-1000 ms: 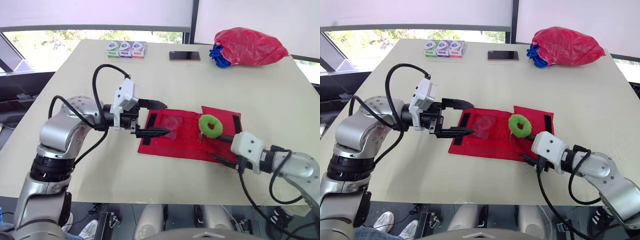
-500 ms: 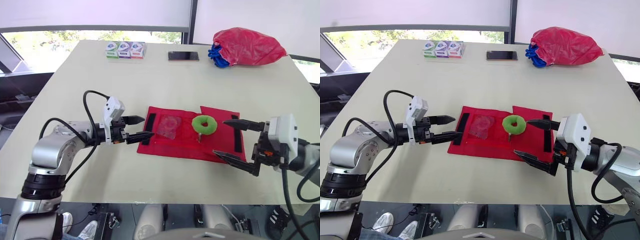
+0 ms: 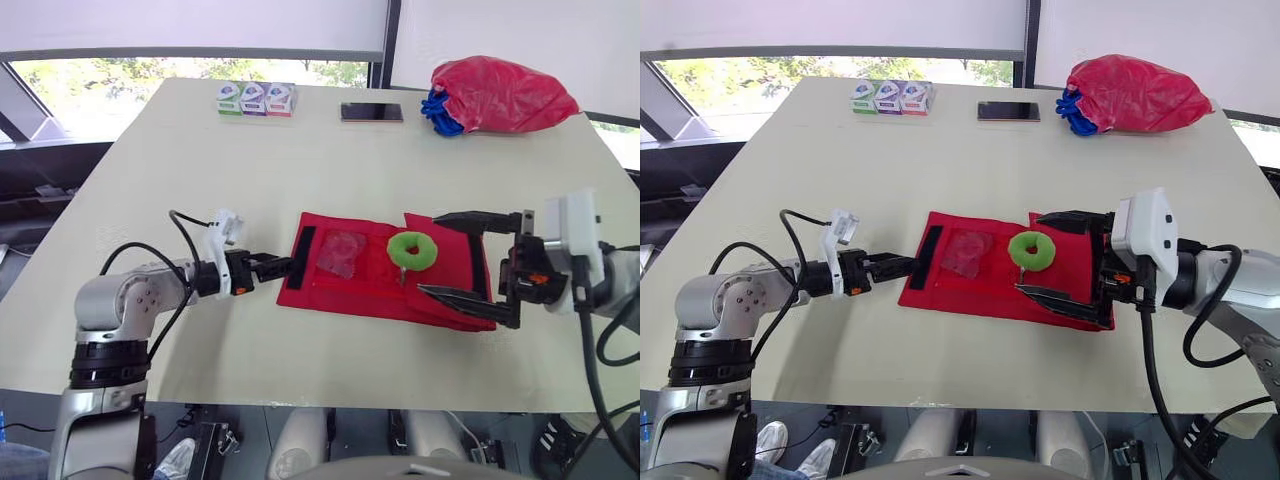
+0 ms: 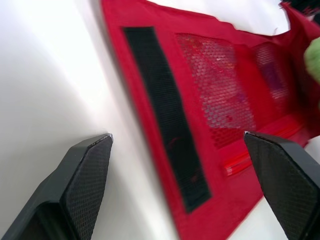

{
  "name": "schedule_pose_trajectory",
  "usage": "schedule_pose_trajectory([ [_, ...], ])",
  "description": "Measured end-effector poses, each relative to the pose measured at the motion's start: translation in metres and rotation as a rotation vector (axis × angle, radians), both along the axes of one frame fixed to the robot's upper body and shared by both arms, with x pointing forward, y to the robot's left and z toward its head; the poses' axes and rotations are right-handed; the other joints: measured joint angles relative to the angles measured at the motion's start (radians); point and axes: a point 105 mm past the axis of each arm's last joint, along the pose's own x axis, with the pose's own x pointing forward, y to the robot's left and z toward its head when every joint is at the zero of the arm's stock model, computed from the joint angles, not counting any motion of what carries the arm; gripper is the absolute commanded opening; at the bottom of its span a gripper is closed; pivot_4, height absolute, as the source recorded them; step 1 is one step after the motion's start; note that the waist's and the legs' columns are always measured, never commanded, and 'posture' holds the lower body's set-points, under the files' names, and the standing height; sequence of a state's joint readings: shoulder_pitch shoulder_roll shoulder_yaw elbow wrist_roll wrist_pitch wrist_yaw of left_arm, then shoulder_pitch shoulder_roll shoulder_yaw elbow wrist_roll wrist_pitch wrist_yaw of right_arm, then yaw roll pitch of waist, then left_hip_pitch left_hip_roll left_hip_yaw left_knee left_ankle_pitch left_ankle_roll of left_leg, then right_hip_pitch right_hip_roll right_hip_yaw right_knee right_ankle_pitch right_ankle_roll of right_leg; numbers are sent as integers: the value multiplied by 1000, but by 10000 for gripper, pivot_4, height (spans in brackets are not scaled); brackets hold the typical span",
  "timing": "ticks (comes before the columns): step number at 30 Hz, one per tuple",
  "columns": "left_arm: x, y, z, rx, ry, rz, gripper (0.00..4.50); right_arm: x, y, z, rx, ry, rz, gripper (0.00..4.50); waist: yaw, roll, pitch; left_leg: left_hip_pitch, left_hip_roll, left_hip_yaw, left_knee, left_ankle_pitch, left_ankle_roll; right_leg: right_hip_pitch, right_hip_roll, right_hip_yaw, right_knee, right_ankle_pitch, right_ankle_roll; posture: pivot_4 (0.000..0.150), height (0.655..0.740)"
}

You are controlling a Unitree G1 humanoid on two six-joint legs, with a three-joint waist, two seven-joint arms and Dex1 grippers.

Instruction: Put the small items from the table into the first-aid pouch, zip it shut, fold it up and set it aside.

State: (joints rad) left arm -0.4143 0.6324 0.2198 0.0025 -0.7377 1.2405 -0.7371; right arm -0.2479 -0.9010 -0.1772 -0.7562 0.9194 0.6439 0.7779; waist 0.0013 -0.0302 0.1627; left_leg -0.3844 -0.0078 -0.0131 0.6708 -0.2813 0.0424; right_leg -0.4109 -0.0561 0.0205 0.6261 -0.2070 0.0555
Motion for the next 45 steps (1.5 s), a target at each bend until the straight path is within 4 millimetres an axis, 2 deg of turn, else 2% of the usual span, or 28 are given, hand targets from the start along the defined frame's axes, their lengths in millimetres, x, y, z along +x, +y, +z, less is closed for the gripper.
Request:
schedule_pose_trajectory([
  [1,-1,-13,0,-106,70,-18,45000,2,2,2,1,-8,10,44426,3,0,0,0,0,-1,1,0,0,0,0,-1,0,0,0,1500,7400],
  [2,-3,-17,0,-143,100,-30,45000,3,3,3,-2,-11,11,44426,2,-1,0,-1,0,-1,1,0,0,0,0,-1,0,0,0,1500,7400],
  [8,-6,-19,7,-201,149,-38,45000,6,6,3,-6,-7,17,44426,1,0,0,-1,0,-1,0,0,-1,0,0,-1,0,0,-1,1500,7400],
  [9,-7,-19,9,-227,157,-36,42313,7,6,4,-11,-17,17,44908,1,-1,0,-1,0,-1,0,0,-1,0,-1,-1,0,0,-1,1500,7400],
  [10,-7,-19,9,-227,157,-36,42313,7,6,4,-11,-17,17,44908,2,-1,0,-1,0,-1,0,0,-1,0,-1,-1,0,0,-1,1500,7400],
  [11,-8,-19,11,-247,159,-38,38590,8,7,3,-17,-19,13,45000,3,-1,0,-1,-1,-1,0,0,-1,0,-1,-1,0,0,-1,1500,7400],
  [12,-8,-19,12,-251,158,-37,37432,8,7,3,-18,-19,13,45000,4,-1,0,-1,-1,-1,0,0,-1,0,-2,-1,0,0,-1,1500,7400],
  [13,-8,-17,14,-263,154,-33,32082,8,7,2,-21,-17,12,45000,5,-1,0,-1,-1,-1,0,0,-1,0,-2,-1,0,0,-1,1500,7400],
  [17,-10,-16,14,-257,155,-32,17710,8,9,-1,-20,-8,21,45000,8,0,0,-1,-1,-1,0,1,-1,0,-6,-1,0,1,-1,1500,7400],
  [19,-12,-14,12,-255,161,-28,12455,8,9,0,-20,-7,22,45000,9,-1,0,-1,-1,-1,0,1,-2,0,-6,-1,0,1,-1,1500,7400],
  [22,-14,-10,7,-245,174,-13,617,11,9,-2,-19,5,26,45000,9,-1,0,-1,-2,-1,0,1,-1,0,-7,-1,0,0,-1,1500,7400],
  [28,-18,1,7,-223,175,-2,617,31,5,-18,-59,31,-31,45000,8,-1,0,0,-2,-1,0,1,-1,0,-7,-2,0,-1,-4,1500,7400],
  [31,-19,8,10,-211,165,0,0,42,2,-26,-62,48,-54,36902,7,0,0,0,-2,-1,0,1,-2,0,-7,-2,0,-1,-4,1500,7400],
  [32,-19,12,13,-196,153,3,0,47,3,-28,-43,49,-39,30006,5,0,0,0,-2,-1,0,1,-2,-1,-6,-2,0,-1,-4,1500,7400],
  [33,-19,13,13,-192,148,3,0,49,3,-28,-41,49,-37,28840,5,0,0,0,-2,-1,0,1,-2,-1,-6,-2,0,-1,-4,1500,7400],
  [34,-19,14,14,-187,144,4,0,50,2,-29,-38,47,-35,25639,6,0,0,0,-2,-1,0,1,-2,-1,-6,-2,0,-1,-4,1500,7400],
  [35,-18,16,15,-181,139,6,0,55,2,-31,-41,38,-30,20211,5,0,0,0,-2,-1,0,1,-2,0,-6,-2,0,-1,-4,1500,7400],
  [36,-18,16,15,-181,138,3,0,58,1,-33,-45,36,-30,17154,5,0,0,0,-3,0,0,1,-2,0,-6,-2,0,-1,-4,1500,7400],
  [39,-19,15,14,-186,140,-13,0,69,-3,-48,-82,44,-44,2007,5,0,0,-1,-4,-1,0,3,-5,-1,-6,-2,0,0,-2,1500,7400],
  [40,-20,15,14,-182,140,-17,0,73,-4,-54,-102,41,-43,352,5,0,0,-1,-4,-1,0,3,-5,-1,-5,-2,0,1,-1,1500,7400],
  [45,-19,16,20,-192,110,-30,0,88,5,-80,-150,42,-39,352,-4,0,0,0,-4,-2,-1,3,-5,-1,-5,-3,0,1,-1,1500,7400],
])
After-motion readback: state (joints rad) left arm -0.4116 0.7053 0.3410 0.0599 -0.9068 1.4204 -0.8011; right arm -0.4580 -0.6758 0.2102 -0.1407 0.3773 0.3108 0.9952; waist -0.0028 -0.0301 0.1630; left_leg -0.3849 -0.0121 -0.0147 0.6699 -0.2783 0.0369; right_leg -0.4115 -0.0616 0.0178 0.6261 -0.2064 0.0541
